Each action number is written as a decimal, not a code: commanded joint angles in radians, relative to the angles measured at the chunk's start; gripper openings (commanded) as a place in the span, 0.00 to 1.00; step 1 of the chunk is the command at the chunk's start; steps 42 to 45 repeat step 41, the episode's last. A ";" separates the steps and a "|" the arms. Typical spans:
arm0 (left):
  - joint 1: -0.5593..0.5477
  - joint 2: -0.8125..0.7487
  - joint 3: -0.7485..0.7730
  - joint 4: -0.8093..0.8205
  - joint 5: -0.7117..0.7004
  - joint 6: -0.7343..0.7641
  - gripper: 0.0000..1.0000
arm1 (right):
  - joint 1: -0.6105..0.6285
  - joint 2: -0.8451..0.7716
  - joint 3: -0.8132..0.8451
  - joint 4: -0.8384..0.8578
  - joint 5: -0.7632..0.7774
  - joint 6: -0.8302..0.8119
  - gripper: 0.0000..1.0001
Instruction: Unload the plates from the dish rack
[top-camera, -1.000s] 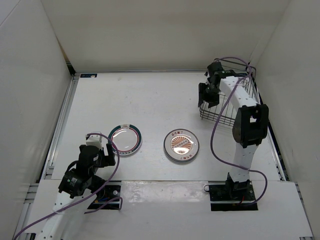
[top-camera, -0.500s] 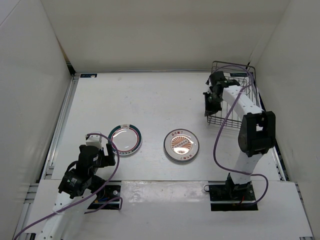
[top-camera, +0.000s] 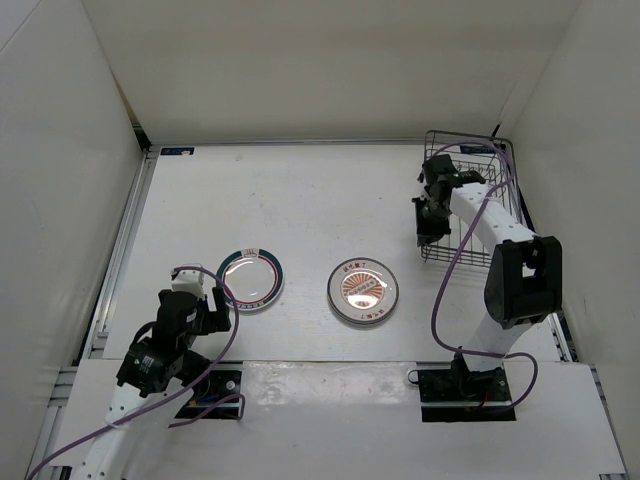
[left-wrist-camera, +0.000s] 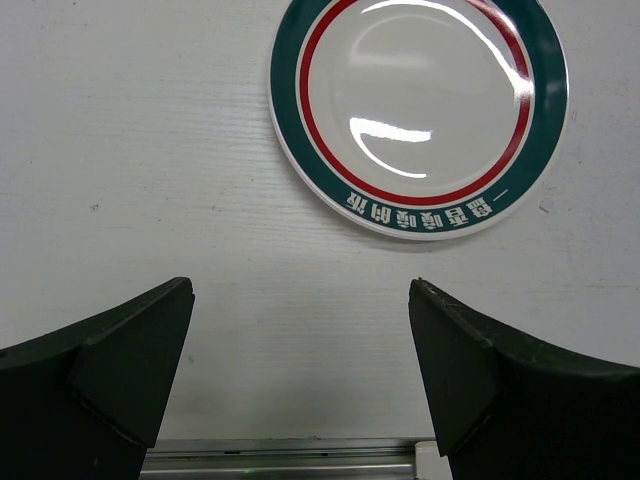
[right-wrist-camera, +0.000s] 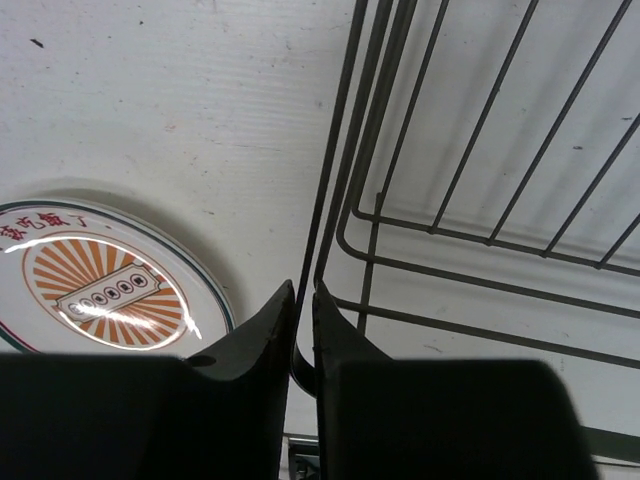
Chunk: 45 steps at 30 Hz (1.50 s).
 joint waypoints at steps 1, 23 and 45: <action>0.007 -0.005 0.011 -0.001 -0.001 -0.001 1.00 | -0.009 -0.012 0.005 -0.072 0.077 0.011 0.12; 0.007 -0.011 0.011 0.003 -0.008 0.002 1.00 | 0.000 -0.089 0.349 -0.236 0.066 -0.021 0.90; 0.005 0.171 0.287 0.062 0.073 0.099 1.00 | 0.003 -0.803 -0.076 -0.282 -0.150 0.032 0.90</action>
